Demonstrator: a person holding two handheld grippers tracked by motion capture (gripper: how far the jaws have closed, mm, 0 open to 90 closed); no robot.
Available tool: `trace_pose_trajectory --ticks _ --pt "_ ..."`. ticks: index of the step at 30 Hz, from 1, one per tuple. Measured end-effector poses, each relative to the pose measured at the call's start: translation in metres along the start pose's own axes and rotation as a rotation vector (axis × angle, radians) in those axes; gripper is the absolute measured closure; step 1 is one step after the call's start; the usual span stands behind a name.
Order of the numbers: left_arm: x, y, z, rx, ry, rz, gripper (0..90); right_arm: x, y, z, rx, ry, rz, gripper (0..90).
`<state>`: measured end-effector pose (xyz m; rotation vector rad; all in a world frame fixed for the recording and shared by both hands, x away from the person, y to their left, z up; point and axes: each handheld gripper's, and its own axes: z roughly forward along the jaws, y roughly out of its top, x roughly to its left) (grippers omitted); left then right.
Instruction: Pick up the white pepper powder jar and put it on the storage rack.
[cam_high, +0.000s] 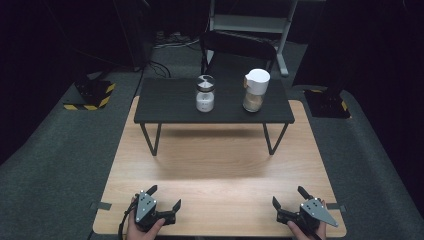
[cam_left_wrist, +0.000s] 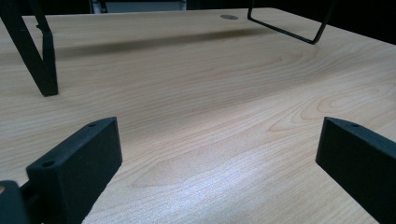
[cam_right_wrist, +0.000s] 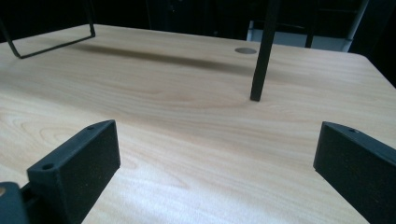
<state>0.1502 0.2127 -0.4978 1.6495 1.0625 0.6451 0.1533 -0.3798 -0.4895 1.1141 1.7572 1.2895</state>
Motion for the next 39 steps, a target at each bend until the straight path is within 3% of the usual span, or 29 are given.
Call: trace_pose_trajectory --ticks 14,29,39 --pt "-0.0001 0.0008 0.0004 0.005 -0.002 0.004 0.7 -0.0051 -0.0042 -0.0028 0.029 -0.009 0.021 0.0" --pt "-0.0033 0.0026 0.0027 0.013 -0.006 0.018 0.7 -0.0059 -0.002 -0.0027 0.044 0.007 0.004 0.0" --pt "-0.0027 0.0035 0.0031 0.018 -0.013 0.026 0.7 -0.0087 0.0007 0.0004 0.056 0.016 0.021 0.1"
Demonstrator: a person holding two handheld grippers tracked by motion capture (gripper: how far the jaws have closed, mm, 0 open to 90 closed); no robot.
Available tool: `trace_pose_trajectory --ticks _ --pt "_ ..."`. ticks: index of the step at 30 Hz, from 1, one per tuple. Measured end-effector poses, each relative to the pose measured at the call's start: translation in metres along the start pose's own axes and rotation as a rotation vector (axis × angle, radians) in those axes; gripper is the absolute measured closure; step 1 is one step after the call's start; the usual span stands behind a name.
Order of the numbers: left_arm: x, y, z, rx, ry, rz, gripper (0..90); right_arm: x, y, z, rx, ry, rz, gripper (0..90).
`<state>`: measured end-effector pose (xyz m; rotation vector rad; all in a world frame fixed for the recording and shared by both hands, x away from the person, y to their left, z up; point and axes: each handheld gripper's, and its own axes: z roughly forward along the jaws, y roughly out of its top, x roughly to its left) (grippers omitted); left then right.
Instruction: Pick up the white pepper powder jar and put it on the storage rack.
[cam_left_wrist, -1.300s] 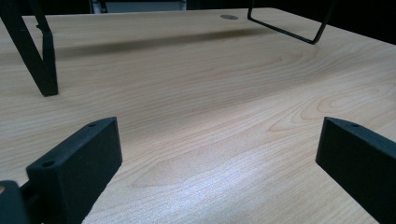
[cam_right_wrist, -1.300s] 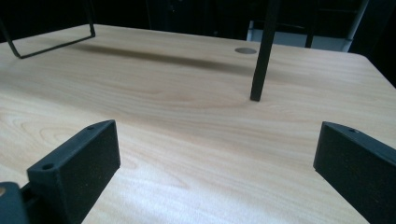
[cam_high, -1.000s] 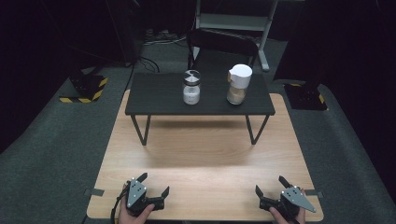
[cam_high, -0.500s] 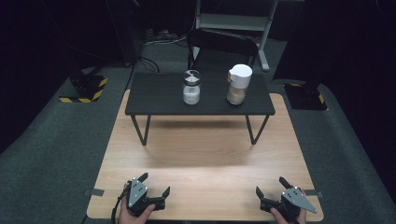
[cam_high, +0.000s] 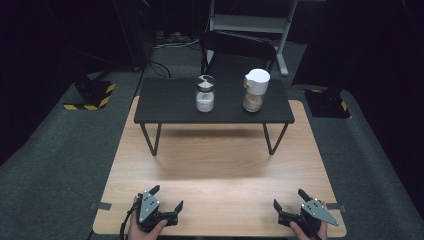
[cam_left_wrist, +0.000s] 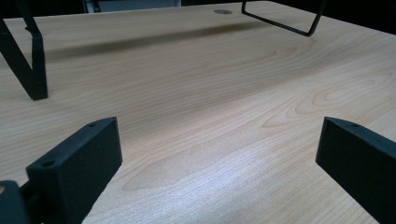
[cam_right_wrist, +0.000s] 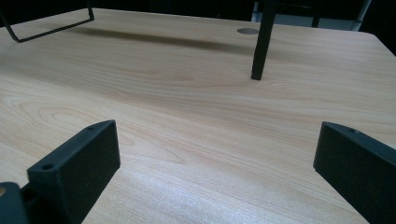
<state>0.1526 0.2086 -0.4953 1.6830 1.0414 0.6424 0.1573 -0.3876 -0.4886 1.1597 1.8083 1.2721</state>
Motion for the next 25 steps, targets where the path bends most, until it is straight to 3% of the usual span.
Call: trace_pose_trajectory --ticks 4,12,25 --pt "0.0025 -0.0015 0.0003 -0.009 -0.002 -0.044 0.7 0.0006 0.0003 0.0013 -0.001 -0.001 0.003 0.1" --pt "0.0 0.0023 0.0035 0.008 -0.005 -0.011 0.7 0.0009 -0.0017 0.0005 -0.012 -0.004 0.004 0.1" --pt "-0.0016 0.0047 0.0085 0.013 -0.001 -0.017 0.7 -0.0017 -0.0026 0.0004 -0.017 -0.002 0.031 0.0"
